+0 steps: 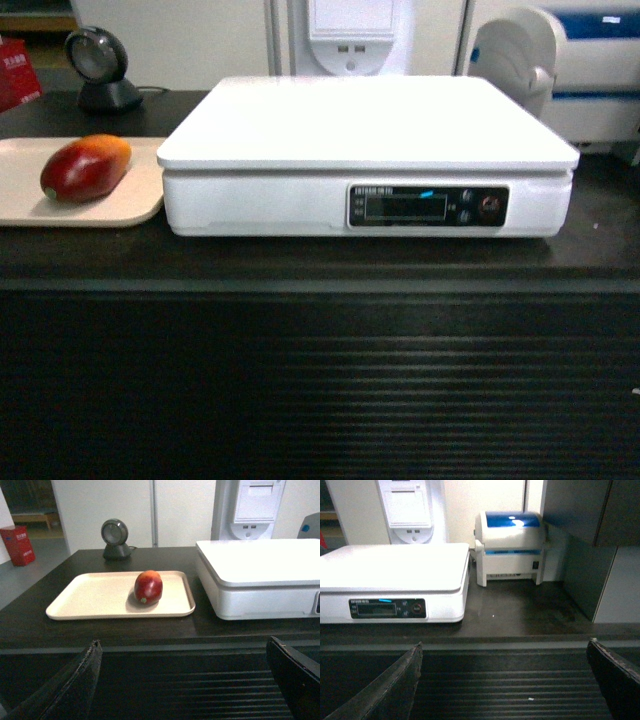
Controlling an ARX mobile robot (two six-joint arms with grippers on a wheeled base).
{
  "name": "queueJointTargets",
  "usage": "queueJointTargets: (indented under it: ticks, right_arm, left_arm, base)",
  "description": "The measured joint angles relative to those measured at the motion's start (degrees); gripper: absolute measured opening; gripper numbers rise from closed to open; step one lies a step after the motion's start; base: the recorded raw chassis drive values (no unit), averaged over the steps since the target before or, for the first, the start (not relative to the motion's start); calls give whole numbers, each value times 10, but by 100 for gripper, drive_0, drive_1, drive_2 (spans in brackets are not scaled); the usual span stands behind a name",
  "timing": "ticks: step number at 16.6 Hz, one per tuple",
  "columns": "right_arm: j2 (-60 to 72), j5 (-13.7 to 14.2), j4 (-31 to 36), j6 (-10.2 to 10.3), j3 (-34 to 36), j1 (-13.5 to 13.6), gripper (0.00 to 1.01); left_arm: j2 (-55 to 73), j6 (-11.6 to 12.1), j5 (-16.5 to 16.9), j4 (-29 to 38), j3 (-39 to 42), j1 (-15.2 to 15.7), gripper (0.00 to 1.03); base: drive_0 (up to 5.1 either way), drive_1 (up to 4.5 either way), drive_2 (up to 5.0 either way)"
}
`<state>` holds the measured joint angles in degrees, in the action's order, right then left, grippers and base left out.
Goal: Place dark red mango on scale at checkout
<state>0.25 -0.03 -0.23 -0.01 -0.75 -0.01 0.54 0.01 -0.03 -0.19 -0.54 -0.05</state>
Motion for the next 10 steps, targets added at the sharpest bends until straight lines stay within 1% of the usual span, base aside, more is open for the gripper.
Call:
queueJointTargets:
  ticks: [10]
  right_arm:
    - [0, 0, 0, 0, 0, 0, 98]
  left_arm:
    - [0, 0, 0, 0, 0, 0, 98]
  base:
    - [0, 0, 0]
